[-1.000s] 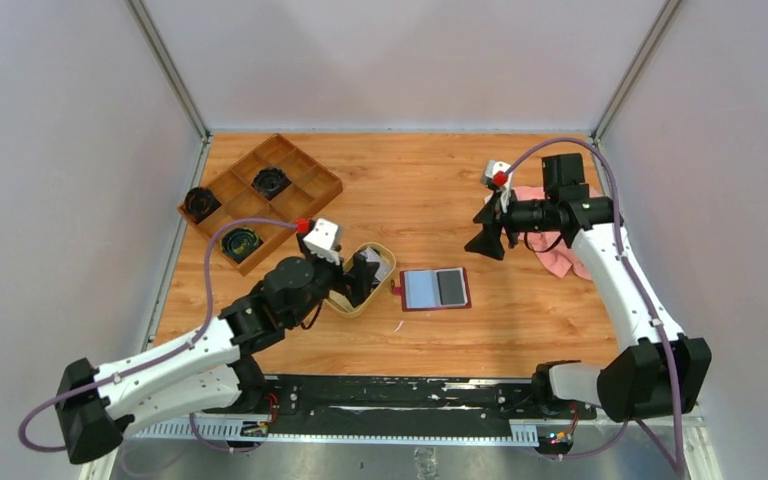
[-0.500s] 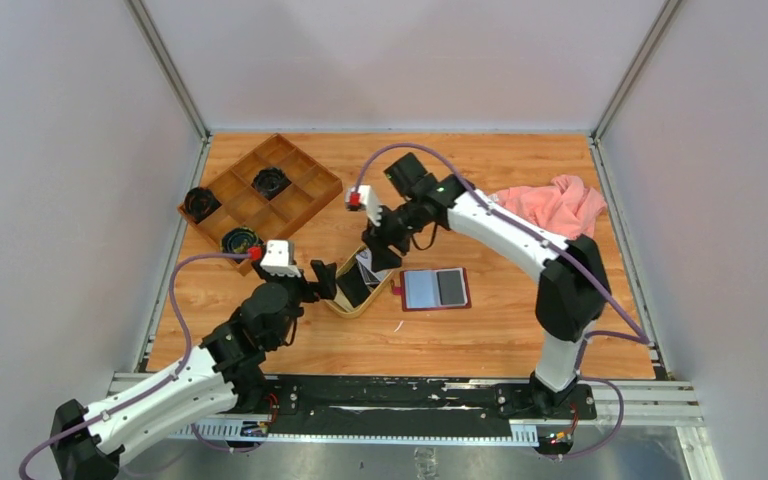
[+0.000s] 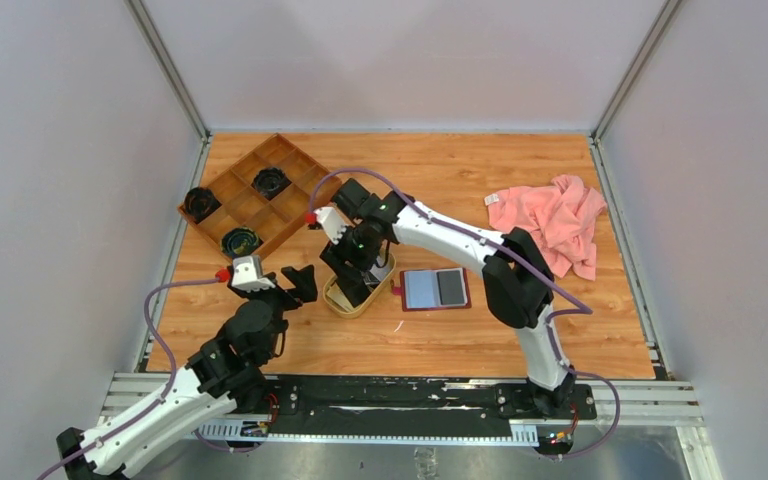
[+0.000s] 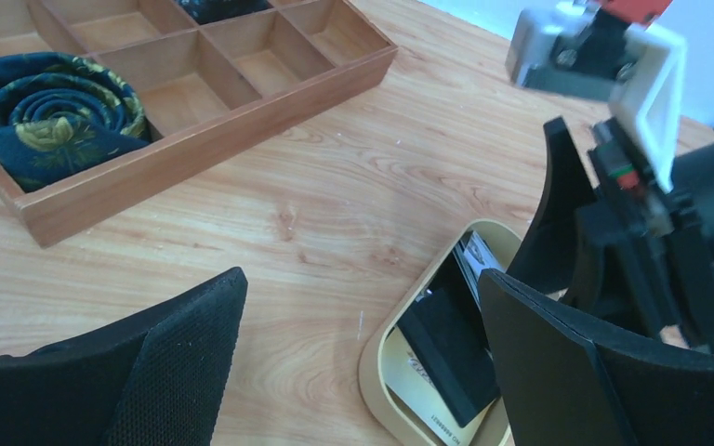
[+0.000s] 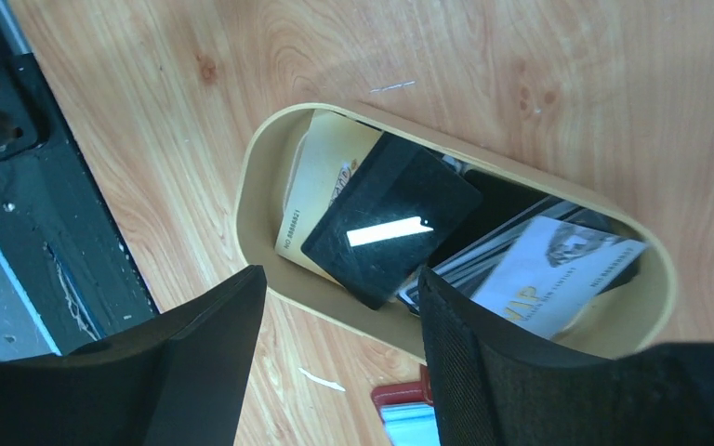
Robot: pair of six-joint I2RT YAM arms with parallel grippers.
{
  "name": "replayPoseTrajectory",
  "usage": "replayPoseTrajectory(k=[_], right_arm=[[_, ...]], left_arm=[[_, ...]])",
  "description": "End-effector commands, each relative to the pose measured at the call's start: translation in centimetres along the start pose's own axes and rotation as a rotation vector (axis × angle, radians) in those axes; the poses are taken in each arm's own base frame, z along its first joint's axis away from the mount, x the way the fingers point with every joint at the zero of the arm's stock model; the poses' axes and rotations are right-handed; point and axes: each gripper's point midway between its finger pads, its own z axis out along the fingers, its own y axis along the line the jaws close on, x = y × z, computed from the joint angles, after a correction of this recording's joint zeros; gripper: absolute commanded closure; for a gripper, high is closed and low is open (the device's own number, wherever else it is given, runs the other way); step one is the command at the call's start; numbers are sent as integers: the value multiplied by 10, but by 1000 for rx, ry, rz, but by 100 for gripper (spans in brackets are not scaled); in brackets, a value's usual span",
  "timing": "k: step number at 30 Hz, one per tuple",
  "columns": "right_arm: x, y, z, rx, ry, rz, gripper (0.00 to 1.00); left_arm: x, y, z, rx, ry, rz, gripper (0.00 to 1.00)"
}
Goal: Put the credit cards into the card holder
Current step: Pick up the credit card from the storage box.
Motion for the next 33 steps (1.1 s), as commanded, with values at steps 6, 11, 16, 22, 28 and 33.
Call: replayPoseTrajectory(k=[6, 11, 16, 22, 28, 33], right_arm=[[7, 1, 29, 216, 95, 91, 29], [9, -8, 35, 256, 110, 93, 24], [13, -10, 43, 251, 129, 98, 21], [15, -14, 48, 260, 143, 122, 21], [24, -21, 53, 292, 169, 135, 20], [28, -25, 54, 320, 185, 133, 20]], left_arm=[[0, 23, -4, -70, -50, -67, 0], [0, 23, -4, -71, -50, -67, 0], [1, 24, -5, -73, -52, -71, 0], [1, 28, -6, -81, -59, -81, 0], [0, 30, -8, -82, -67, -93, 0], [1, 30, -8, -82, -67, -93, 0]])
